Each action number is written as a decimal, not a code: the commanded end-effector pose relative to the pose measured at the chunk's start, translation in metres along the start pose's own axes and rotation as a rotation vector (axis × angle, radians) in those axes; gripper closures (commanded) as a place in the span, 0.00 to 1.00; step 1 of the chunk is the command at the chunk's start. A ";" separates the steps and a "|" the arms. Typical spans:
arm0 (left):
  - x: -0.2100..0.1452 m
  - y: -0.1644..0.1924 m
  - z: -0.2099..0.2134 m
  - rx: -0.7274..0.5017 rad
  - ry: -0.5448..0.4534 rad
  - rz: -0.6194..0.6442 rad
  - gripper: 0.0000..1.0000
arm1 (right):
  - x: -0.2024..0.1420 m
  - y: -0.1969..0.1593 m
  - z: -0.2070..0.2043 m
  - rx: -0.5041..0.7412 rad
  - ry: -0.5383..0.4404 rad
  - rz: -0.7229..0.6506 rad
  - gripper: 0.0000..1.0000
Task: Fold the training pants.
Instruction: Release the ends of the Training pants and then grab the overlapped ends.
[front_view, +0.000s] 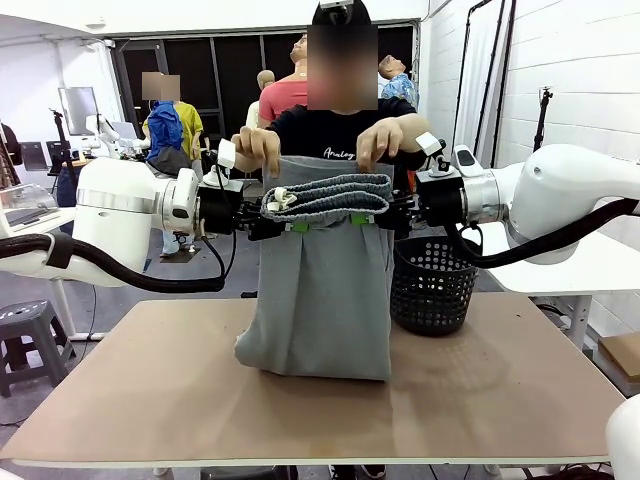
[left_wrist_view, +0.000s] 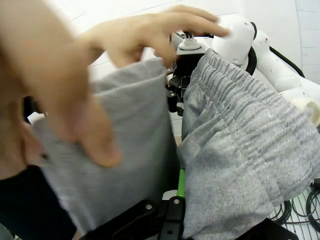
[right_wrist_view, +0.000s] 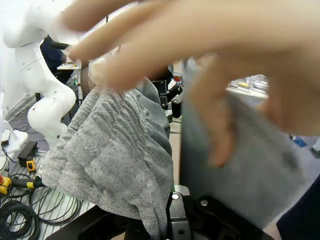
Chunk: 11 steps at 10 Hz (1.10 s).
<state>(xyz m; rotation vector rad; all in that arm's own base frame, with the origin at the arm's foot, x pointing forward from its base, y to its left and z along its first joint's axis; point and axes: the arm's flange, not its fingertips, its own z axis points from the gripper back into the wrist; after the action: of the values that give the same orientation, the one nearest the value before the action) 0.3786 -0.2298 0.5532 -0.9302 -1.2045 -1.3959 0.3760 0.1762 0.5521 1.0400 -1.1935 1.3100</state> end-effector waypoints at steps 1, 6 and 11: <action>0.003 -0.001 0.000 -0.001 -0.007 -0.003 1.00 | 0.001 0.003 -0.002 0.005 0.002 0.004 1.00; 0.003 -0.001 0.000 -0.001 -0.007 -0.003 1.00 | 0.001 0.003 -0.002 0.005 0.002 0.004 1.00; 0.003 -0.001 0.000 -0.001 -0.007 -0.003 1.00 | 0.001 0.003 -0.002 0.005 0.002 0.004 1.00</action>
<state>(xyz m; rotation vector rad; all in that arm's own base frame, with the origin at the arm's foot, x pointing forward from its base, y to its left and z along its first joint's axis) 0.3783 -0.2301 0.5532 -0.9305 -1.2041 -1.3968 0.3757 0.1763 0.5517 1.0415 -1.1917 1.3113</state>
